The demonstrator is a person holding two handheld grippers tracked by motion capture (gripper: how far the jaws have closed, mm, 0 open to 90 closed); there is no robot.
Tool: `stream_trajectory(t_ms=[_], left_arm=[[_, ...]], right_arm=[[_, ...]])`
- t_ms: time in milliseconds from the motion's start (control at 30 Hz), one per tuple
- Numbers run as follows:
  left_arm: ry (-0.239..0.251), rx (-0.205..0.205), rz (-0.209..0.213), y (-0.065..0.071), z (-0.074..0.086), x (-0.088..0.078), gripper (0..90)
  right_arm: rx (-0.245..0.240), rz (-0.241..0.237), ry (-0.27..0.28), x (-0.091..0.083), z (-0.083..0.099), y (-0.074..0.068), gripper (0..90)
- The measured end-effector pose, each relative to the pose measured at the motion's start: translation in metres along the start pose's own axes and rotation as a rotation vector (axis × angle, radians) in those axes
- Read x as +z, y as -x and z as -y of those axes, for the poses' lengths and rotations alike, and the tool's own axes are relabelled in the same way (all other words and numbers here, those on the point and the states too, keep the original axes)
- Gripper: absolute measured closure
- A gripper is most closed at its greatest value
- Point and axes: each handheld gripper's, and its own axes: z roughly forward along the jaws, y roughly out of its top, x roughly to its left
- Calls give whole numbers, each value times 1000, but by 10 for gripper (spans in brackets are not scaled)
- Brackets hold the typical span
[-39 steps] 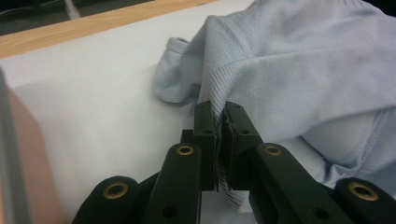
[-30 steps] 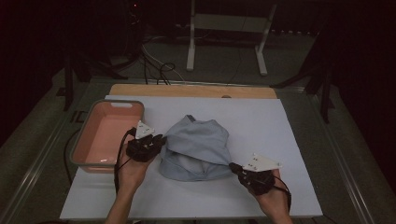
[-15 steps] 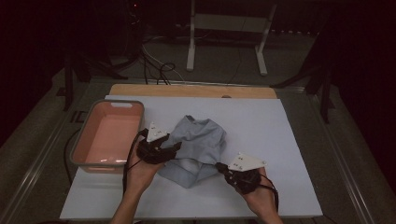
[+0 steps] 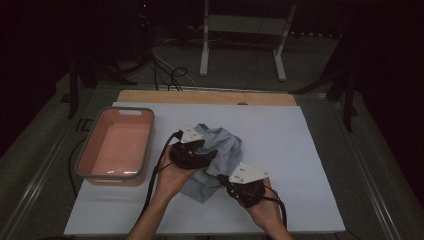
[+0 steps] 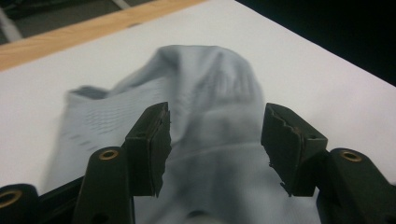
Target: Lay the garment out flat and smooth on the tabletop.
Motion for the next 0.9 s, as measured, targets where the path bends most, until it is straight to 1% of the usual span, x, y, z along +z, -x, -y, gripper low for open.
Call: stream_trajectory(t_ms=[33, 67, 100, 133, 167, 200, 233, 267, 300, 333, 367, 400, 433, 467, 533, 667, 733, 767, 833, 867, 900], left_arm=[[-7, 5, 11, 3, -1, 3, 429], [-7, 5, 11, 3, -1, 3, 423], [-21, 19, 31, 8, -3, 10, 417], [-21, 19, 31, 8, -3, 10, 412], [-48, 40, 40, 13, -5, 18, 403], [-48, 40, 40, 13, -5, 18, 396], [-69, 45, 40, 16, -5, 24, 379], [-116, 57, 37, 18, -5, 33, 376], [-142, 62, 32, 18, -4, 38, 379], [-164, 64, 34, 18, -4, 42, 414], [-178, 68, 50, 18, -3, 44, 494], [-188, 74, 55, 17, -3, 45, 600], [-188, 74, 55, 17, -3, 45, 699], [-191, 69, 63, 15, -4, 45, 761], [-178, 56, 72, 13, -5, 43, 820], [-147, 28, 88, 9, -7, 38, 850], [-131, 14, 95, 9, -9, 36, 855], [-125, 11, 95, 10, -10, 36, 857], [-117, 10, 95, 12, -13, 36, 860], [-116, 10, 95, 13, -14, 37, 861], [-116, 10, 95, 13, -14, 37, 862]], right_arm=[[-7, -3, -3, 1, -1, -1, 889], [-7, -4, 1, 2, -2, -3, 889], [-15, -6, -2, 2, -2, -5, 889], [-15, -6, -2, 2, -2, -5, 889], [-17, -9, -5, 3, -3, -7, 888], [-17, -9, -5, 3, -3, -7, 888], [-21, -12, -7, 3, -3, -10, 888], [-31, -14, -4, 3, -2, -9, 888], [-31, -16, -7, 3, -2, -10, 888], [-33, -12, -6, 3, -2, -10, 885], [-29, -4, -10, 2, -1, -11, 880], [-39, -1, -11, 2, 0, -10, 845], [-29, -4, -9, 1, 2, -9, 787], [-23, -5, -10, 0, 4, -9, 729], [-13, 6, -11, -2, 9, -7, 626], [29, 18, -22, -4, 21, -3, 500], [49, 23, -23, -4, 26, 0, 457], [70, 28, -24, -4, 28, 0, 436], [86, 35, -23, -4, 32, 3, 395], [96, 46, -21, -5, 33, 4, 375], [96, 46, -21, -5, 33, 4, 375]])
